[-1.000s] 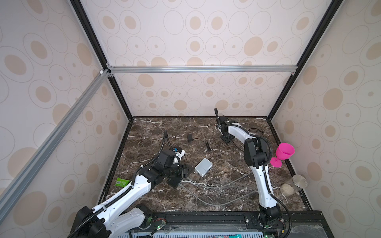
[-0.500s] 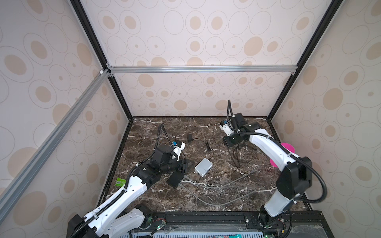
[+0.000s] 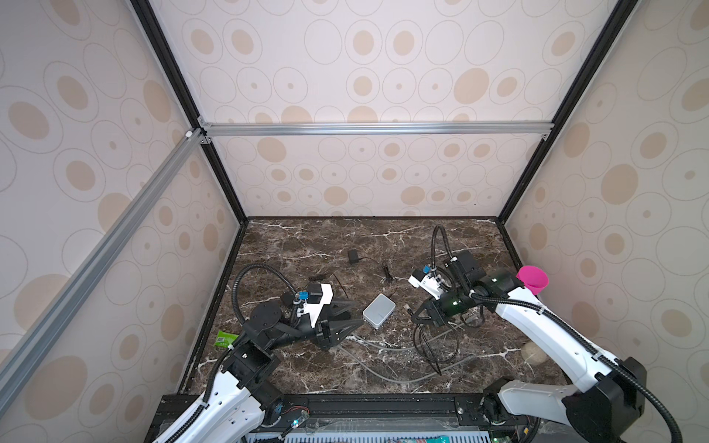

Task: Insert the plug into the switch port
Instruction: 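Lift the ethernet plug with right toward the white device held by left gripper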

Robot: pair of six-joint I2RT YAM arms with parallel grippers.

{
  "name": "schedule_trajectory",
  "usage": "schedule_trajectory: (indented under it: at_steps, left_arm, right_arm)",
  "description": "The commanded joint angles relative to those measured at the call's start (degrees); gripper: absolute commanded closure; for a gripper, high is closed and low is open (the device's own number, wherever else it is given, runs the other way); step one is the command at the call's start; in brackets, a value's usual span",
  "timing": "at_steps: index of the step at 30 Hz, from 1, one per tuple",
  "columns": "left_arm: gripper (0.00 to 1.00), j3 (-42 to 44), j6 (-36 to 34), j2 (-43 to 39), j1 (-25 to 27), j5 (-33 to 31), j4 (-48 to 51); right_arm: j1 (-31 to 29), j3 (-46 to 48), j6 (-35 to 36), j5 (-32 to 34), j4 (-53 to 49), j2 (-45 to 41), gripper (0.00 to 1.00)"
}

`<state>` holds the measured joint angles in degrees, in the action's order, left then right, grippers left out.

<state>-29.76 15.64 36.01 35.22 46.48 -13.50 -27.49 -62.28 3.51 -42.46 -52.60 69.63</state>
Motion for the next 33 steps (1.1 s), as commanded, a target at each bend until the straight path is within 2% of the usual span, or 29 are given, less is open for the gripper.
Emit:
schedule_trajectory:
  at_steps: [1, 8, 12, 15, 20, 23, 25, 27, 31, 33]
  left_arm:
    - [0.5, -0.11, -1.13, 1.08, 0.48, 6.68, -5.12]
    - [0.51, -1.22, -3.89, 3.72, 0.71, 12.72, -4.25]
    - [0.53, -3.44, -8.18, 5.43, 1.5, 13.53, -0.62]
    - [0.53, -4.86, -15.63, 4.82, 2.71, 12.51, 2.79]
    - [0.61, -7.19, -37.11, 2.64, 5.58, 11.58, 11.77]
    - [0.58, -8.67, -41.71, 2.85, 6.55, 7.98, 12.9]
    - [0.56, -10.21, -44.34, 3.71, 7.18, 5.08, 14.05]
    - [0.53, -11.45, -45.07, 4.68, 7.49, 2.9, 14.78]
    - [0.52, -13.71, -46.31, 6.84, 7.64, 3.74, 17.5]
    - [0.52, -14.15, -46.83, 6.96, 7.75, 4.64, 18.59]
  right_arm:
    - [-0.88, -0.3, 3.83, -11.03, -1.04, -1.0, 1.0]
    - [-1.56, -3.48, 6.83, -19.28, -3.7, -0.39, 1.0]
    - [-1.63, -5.4, 7.63, -25.42, -5.01, 0.26, 1.0]
    - [-1.87, -7.08, 7.65, -29.74, -6.44, 1.84, 1.0]
    - [-4.06, -9.68, 9.37, -30.82, -9.97, 3.8, 1.0]
    - [-5.67, -11.3, 11.65, -29.84, -13.34, 5.01, 1.0]
    - [-6.58, -12.01, 11.49, -27.6, -13.92, 5.55, 1.0]
    - [-7.91, -13.22, 10.86, -21.78, -14.36, 5.78, 1.0]
    - [-13.12, -15.96, 9.6, 2.56, -12.74, 3.36, 1.0]
    - [-14.56, -15.86, 9.86, 8.74, -10.11, 0.65, 1.0]
